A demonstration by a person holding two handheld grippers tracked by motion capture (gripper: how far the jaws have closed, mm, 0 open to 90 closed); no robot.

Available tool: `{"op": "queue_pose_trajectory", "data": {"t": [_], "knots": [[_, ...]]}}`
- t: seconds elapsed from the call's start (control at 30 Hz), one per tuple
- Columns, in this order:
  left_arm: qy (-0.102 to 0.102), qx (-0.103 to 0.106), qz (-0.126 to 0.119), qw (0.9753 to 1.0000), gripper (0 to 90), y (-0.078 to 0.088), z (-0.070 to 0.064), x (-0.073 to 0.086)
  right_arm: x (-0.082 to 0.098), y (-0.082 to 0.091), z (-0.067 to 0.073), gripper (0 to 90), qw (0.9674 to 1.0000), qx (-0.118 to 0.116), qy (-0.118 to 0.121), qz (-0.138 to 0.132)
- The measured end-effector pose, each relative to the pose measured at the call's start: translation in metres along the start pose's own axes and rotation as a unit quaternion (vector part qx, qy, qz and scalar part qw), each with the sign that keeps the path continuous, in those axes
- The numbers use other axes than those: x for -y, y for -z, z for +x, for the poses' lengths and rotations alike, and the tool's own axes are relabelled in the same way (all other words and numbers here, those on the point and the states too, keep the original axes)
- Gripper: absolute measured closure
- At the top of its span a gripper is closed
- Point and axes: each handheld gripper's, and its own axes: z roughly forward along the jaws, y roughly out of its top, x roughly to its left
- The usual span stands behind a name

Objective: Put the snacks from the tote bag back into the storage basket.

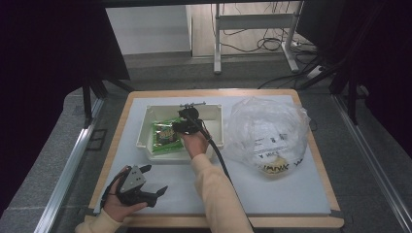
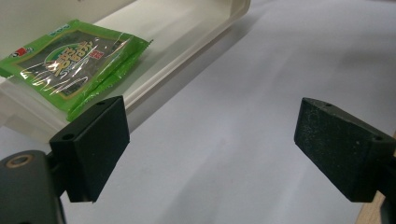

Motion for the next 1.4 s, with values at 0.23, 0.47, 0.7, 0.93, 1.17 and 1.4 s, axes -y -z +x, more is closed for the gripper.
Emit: {"op": "queue_pose_trajectory", "data": {"t": [0.23,0.47,0.7,0.93,1.17,1.4], "knots": [[0.001,-0.003,0.005,1.0,10.1,-0.001,-0.001,0.002,-0.005,0.025,-0.001,57.2,0.9992,-0.026,0.025,-0.016],[0.004,-0.01,0.007,0.9999,10.2,0.0,-0.001,0.004,-0.007,0.042,0.0,54.2,0.9979,-0.038,0.049,-0.018],[0.002,-0.018,0.011,0.9998,10.2,-0.001,0.0,0.004,-0.004,0.059,-0.009,48.2,0.996,-0.053,0.066,-0.025],[-0.003,-0.019,0.016,0.9997,10.2,-0.002,0.0,0.004,0.006,0.087,-0.023,45.8,0.9931,-0.068,0.087,-0.041],[-0.005,-0.025,0.022,0.9994,10.2,-0.003,0.001,0.006,0.025,0.127,-0.045,43.2,0.9885,-0.078,0.112,-0.065],[0.007,-0.033,0.018,0.9993,10.2,-0.005,0.001,0.007,0.048,0.155,-0.06,41.7,0.9837,-0.079,0.138,-0.085]]}}
